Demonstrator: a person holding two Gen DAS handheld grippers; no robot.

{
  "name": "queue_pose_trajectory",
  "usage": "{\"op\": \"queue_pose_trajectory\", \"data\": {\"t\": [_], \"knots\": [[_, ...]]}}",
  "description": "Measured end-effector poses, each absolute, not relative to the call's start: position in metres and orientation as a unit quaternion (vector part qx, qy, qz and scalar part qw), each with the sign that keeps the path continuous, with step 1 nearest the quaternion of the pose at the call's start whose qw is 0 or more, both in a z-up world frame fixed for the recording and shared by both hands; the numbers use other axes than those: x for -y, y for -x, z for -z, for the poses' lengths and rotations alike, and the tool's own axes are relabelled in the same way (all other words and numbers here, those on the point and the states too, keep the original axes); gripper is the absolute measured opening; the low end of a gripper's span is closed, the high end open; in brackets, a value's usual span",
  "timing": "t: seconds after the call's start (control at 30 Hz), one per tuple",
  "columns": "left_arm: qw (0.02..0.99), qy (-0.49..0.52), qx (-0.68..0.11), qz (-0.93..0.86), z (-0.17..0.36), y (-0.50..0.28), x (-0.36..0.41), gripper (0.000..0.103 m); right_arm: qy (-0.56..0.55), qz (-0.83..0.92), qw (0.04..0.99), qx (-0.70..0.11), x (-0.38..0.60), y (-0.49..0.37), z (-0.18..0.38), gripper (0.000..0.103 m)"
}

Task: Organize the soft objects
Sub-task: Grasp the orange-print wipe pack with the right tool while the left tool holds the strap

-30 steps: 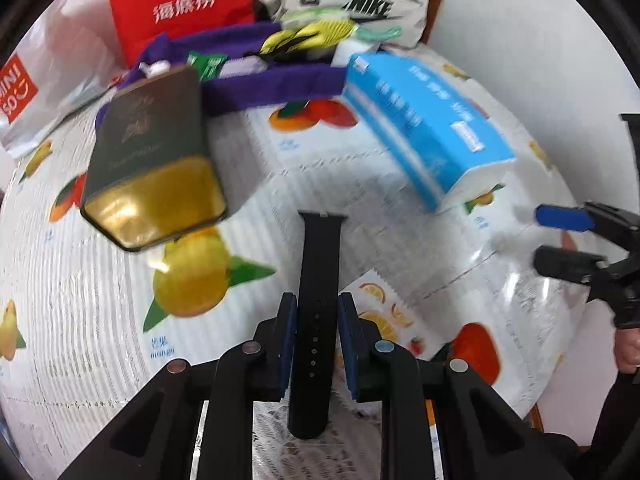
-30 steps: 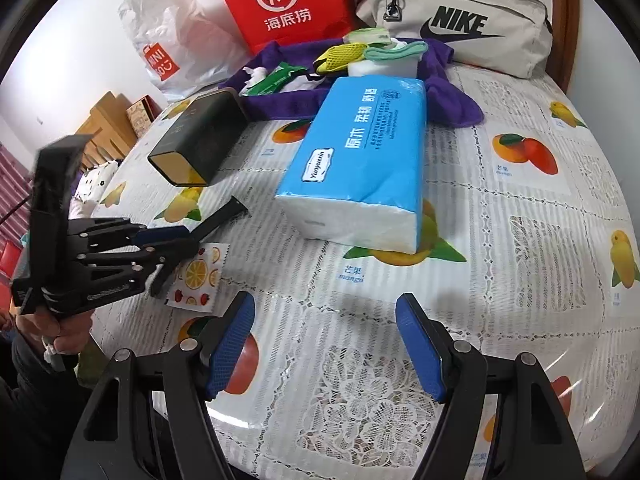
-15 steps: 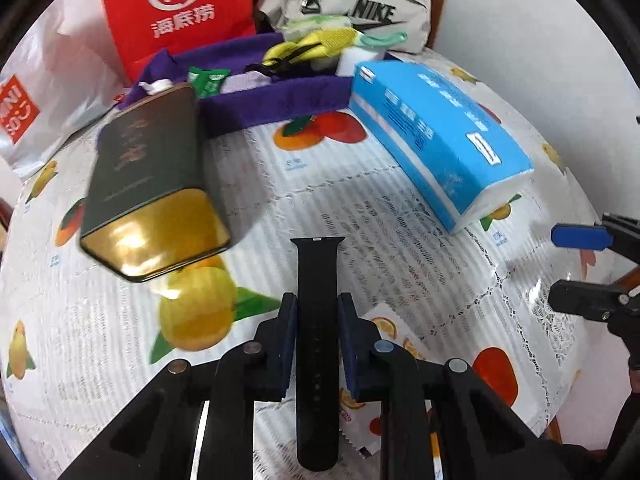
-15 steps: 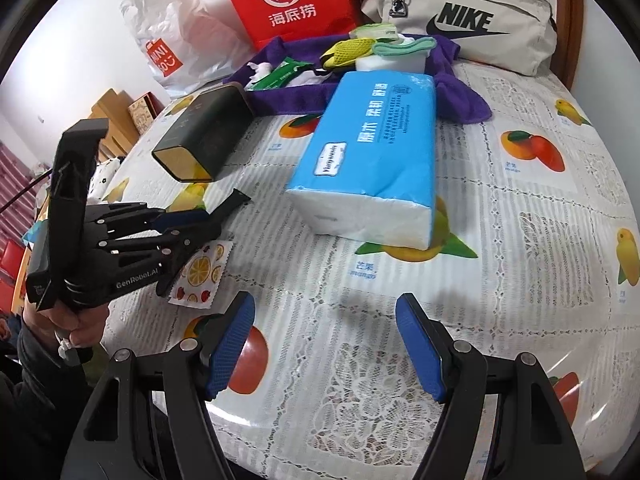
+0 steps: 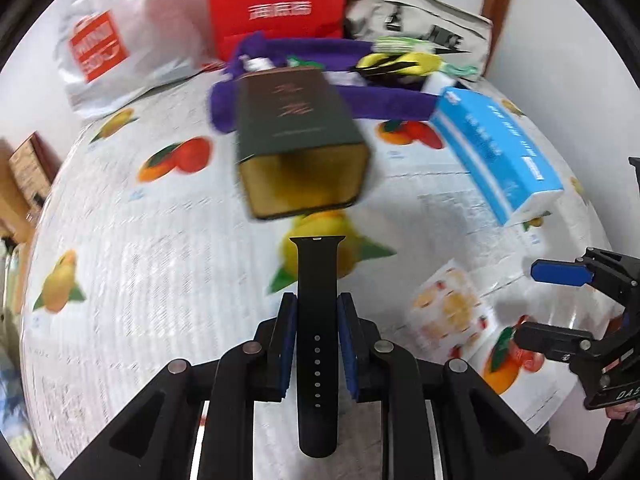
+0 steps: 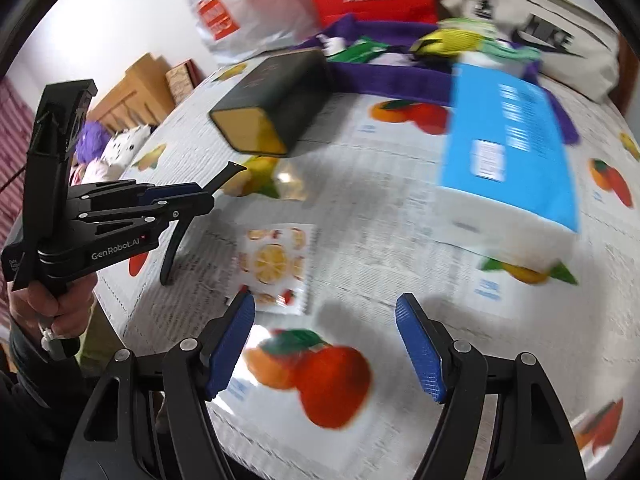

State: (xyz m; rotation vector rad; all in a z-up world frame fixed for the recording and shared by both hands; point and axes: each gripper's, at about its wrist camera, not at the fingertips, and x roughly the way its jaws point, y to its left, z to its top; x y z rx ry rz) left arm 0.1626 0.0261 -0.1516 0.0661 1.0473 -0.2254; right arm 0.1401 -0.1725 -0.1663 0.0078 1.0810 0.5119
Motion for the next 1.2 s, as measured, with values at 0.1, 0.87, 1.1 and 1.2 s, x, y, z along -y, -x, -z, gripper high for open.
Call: {"op": "queue_pose_trajectory", "data": {"t": [0.1,0.87,1.1,1.2], "knots": [[0.862,-0.019,-0.498,0.091,0.155,-0.157,-0.044,0.02,0.008,-0.248,0.821,-0.515,0.149,-0.145,0.176,0.073],[0.866,0.043,-0.49,0.088,0.169,-0.139,-0.079,0.02,0.082,-0.193,0.86,-0.466,0.128,-0.138,0.182,0.034],[0.864,0.052,-0.49,0.101,0.168,-0.139,-0.068,0.02,0.024,-0.183,0.856,-0.483,0.168,-0.13,0.181,0.032],[0.863,0.054,-0.492,0.106,0.167,-0.138,-0.064,0.02,0.024,-0.174,0.857,-0.484,0.175,-0.127,0.18,0.032]]}}
